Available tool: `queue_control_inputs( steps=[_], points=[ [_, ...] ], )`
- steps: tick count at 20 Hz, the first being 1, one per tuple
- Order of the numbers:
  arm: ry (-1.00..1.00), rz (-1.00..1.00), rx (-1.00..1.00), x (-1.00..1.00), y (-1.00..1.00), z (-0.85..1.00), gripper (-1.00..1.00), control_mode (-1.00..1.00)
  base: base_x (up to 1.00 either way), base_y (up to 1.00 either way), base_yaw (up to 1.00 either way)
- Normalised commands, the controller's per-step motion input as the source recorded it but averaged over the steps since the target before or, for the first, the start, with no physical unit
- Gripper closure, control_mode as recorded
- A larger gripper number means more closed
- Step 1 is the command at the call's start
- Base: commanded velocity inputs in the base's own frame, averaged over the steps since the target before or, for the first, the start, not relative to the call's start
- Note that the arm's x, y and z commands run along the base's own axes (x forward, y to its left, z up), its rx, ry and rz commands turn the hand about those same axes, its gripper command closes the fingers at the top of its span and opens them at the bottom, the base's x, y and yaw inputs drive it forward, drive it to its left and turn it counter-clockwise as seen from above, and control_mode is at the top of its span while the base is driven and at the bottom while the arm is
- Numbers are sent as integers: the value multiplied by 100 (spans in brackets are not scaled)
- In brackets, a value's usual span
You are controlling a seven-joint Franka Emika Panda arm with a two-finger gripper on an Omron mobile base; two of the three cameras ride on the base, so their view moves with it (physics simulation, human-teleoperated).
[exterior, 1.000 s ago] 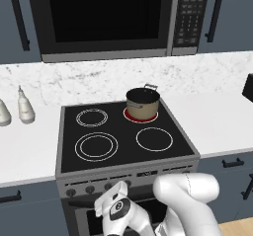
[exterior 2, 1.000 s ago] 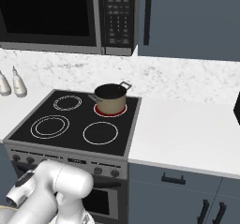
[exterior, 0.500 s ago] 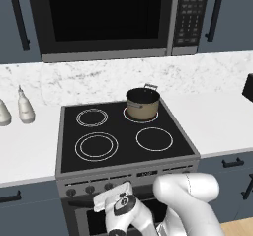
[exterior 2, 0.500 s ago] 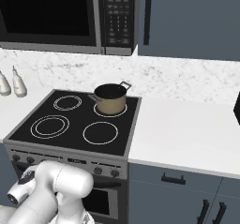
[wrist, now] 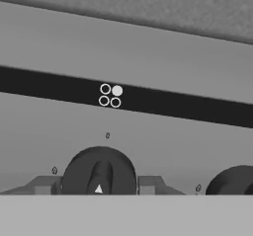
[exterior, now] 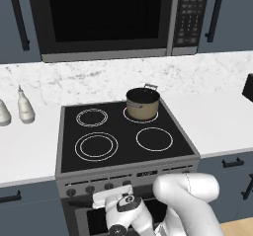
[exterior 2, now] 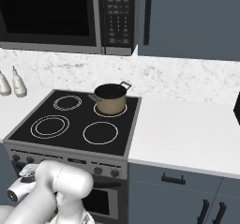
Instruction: Turn off the rear right burner of the stove.
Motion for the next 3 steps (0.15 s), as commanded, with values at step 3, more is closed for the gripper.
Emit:
queue_control_inputs(
  steps=[3],
  points=[
    [-2,-25,46,0,-27,8,100,-100,0,0,0]
  ],
)
